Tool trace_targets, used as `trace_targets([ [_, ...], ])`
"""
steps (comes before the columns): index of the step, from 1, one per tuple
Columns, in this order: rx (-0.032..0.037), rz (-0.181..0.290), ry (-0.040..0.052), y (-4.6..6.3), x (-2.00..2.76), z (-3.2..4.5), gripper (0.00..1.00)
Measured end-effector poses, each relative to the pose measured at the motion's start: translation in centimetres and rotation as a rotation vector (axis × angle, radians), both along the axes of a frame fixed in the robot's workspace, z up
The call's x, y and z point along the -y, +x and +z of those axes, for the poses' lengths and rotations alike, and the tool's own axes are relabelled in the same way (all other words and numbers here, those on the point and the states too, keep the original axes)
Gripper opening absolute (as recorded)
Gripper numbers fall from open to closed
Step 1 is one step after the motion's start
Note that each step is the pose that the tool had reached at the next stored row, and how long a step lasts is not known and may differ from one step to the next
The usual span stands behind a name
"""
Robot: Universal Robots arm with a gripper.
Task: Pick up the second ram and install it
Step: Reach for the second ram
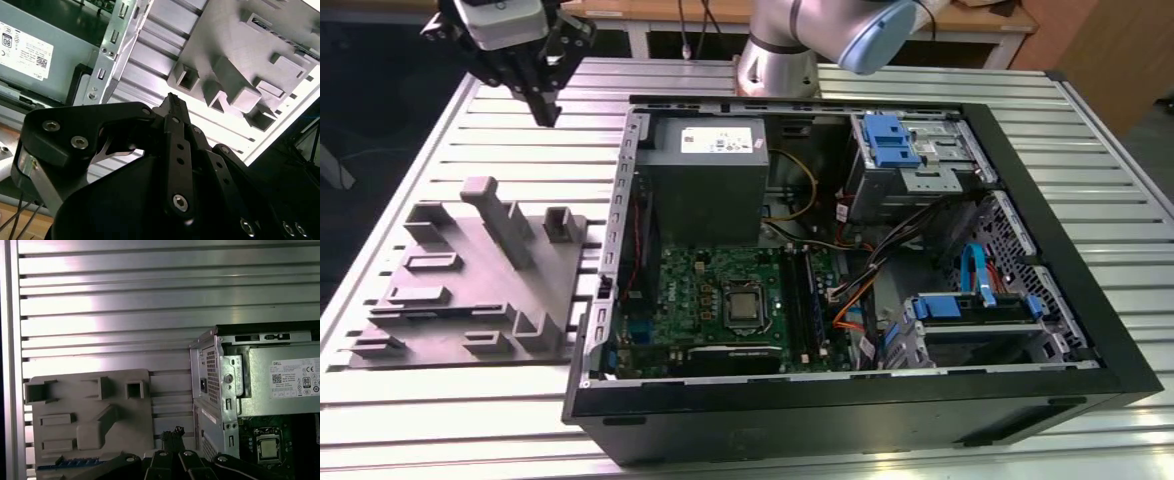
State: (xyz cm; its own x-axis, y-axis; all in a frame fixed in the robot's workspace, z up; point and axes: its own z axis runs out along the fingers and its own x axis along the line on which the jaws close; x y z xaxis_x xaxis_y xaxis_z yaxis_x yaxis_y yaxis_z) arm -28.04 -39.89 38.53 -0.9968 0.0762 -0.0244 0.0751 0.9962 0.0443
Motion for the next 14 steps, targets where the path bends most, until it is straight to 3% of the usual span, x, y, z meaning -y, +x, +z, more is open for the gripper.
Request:
trace_targets([
  [14,0.0001,0.000,0.0000,-2.7,0.13,-0.39,0.10],
])
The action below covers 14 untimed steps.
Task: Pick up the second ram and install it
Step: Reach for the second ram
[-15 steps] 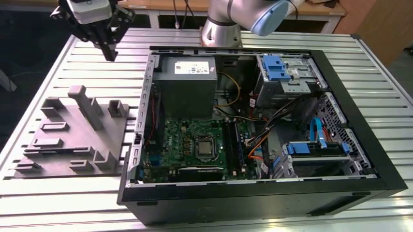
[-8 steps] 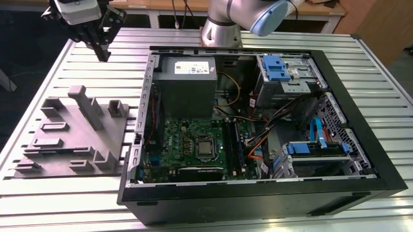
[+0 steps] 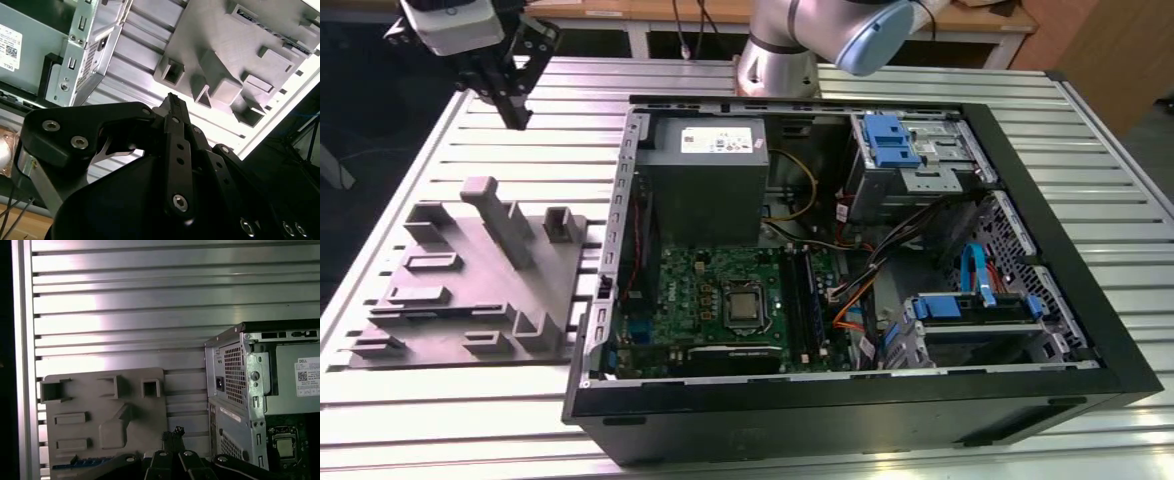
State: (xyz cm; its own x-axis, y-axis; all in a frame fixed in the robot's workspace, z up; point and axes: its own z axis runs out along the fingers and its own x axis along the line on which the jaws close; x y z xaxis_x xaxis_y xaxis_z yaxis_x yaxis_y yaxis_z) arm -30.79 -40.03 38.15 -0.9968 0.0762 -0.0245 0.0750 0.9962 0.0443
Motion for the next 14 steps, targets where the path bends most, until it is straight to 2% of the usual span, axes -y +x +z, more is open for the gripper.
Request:
trace_targets([
  [9,-0.0001,0.000,0.0000,-1.7,0.28,-0.61,0.10],
  [14,-0.0001,0.000,0.0000,-2.5,0.59,-1.03,0.10],
])
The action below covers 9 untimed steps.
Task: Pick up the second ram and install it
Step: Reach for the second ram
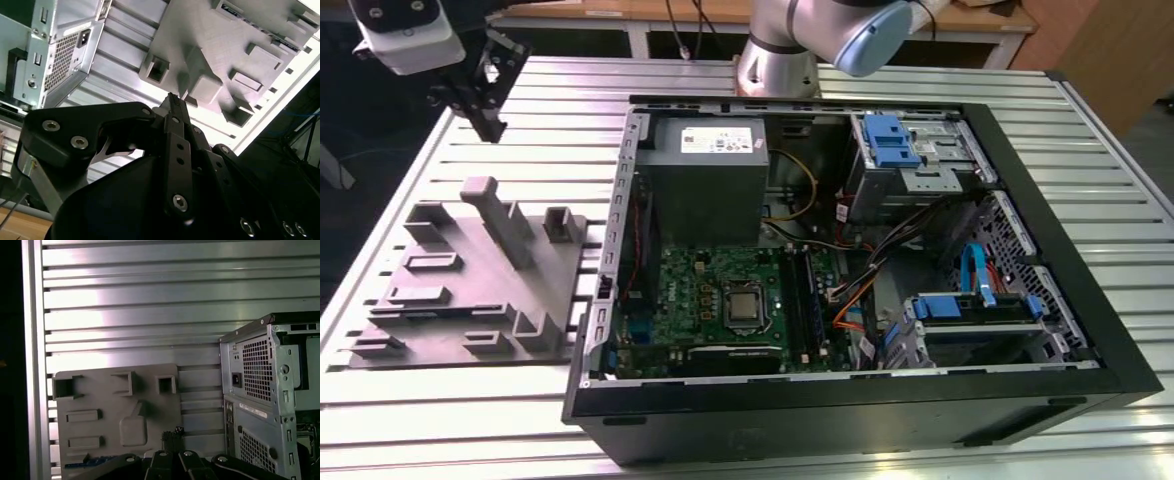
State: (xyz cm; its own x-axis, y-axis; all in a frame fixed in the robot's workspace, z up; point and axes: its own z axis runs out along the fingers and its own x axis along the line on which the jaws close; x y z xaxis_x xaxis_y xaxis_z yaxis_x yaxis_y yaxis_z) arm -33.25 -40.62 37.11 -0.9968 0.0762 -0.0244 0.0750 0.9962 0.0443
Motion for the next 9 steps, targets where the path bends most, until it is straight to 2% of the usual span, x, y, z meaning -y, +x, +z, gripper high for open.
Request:
trace_targets([
  [3,0.0001,0.000,0.0001,-0.4,0.39,-0.23,0.10],
  [9,0.0001,0.000,0.0001,-0.9,1.55,-0.64,0.10],
])
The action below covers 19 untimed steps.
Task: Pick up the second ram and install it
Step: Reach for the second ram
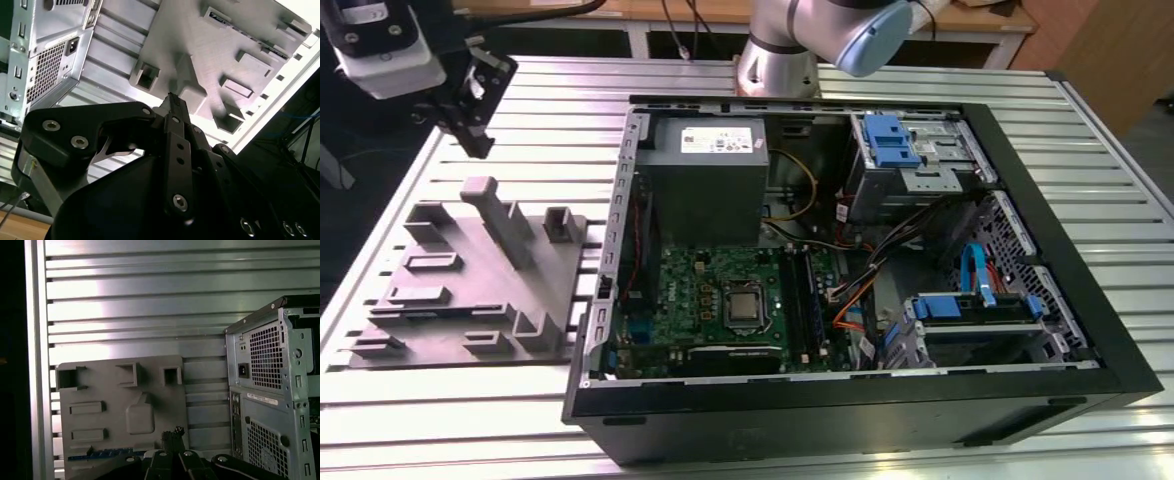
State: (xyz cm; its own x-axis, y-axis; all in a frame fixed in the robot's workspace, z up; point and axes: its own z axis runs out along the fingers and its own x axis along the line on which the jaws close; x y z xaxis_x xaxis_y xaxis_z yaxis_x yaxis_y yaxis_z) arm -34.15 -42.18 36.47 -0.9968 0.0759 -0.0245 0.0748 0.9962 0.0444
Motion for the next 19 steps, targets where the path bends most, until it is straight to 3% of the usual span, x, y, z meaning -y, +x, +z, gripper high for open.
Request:
trace_targets([
  [19,-0.0002,0.000,-0.0001,-2.9,2.79,-1.59,0.10],
])
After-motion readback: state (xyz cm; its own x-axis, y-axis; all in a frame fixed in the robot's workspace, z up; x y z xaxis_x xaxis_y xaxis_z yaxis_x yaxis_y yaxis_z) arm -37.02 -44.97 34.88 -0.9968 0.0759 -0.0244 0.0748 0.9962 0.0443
